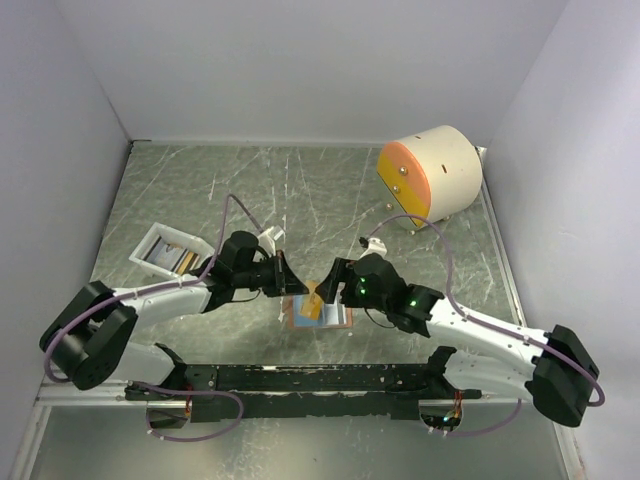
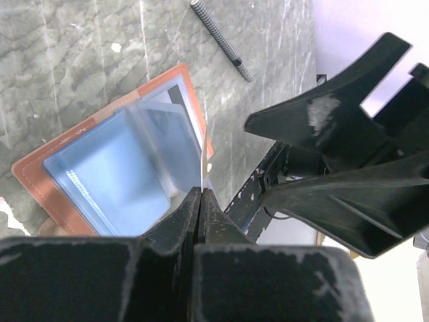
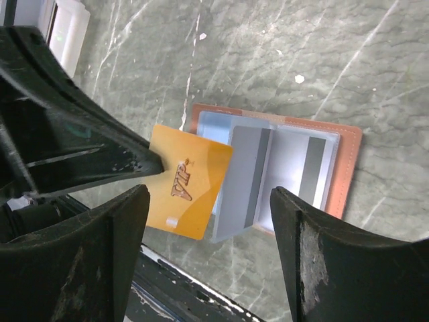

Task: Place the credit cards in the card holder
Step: Turn over the card slot in the card holder.

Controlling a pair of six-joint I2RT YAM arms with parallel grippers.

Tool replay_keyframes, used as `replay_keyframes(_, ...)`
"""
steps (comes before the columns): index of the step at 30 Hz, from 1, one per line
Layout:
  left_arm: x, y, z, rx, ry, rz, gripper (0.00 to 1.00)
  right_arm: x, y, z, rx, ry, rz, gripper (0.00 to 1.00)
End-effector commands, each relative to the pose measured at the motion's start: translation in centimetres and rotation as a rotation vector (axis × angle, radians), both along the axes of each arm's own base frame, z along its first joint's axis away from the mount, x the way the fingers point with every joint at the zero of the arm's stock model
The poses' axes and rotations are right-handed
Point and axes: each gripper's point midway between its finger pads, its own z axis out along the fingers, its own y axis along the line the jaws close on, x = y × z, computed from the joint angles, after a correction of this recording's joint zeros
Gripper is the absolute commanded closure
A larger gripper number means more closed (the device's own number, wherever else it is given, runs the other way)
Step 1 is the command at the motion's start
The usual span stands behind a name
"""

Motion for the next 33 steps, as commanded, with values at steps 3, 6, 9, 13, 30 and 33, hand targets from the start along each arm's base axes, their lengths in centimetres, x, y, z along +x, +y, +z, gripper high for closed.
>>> replay_keyframes(3,0.0,-0.7,-0.5,-0.042,0.015,0.002,0.93,-0.3,-1.5,0.5,-0.033,-0.008,-0.023,0.33)
replay_keyframes(6,0.1,-1.1,-0.7,-0.043,0.026,-0.007,0.93,-0.4,-1.8,0.7,-0.039,-0.010,-0.023,0.41)
replay_keyframes(9,0.4,-1.1,-0.9,-0.025,0.021,0.006,0.93,-0.4,-2.1,0.4,-0.064,-0.011,-0.025,0.48)
replay_keyframes(13,0.6,-1.7,-0.8,-0.046,0.031,0.001,0.93,-0.4,-2.4,0.1,-0.095,-0.003,-0.028,0.53)
replay_keyframes(30,0.8,-1.1,-1.5,0.033,0.040,0.036,0.93,-0.5,-3.1,-2.1,-0.155,0.024,-0.035,0.54)
replay_keyframes(33,0.7,-0.6,-1.8,0.050,0.059,0.056,0.93,0.0,-3.3,-2.8,-0.180,0.046,-0.048,0.59)
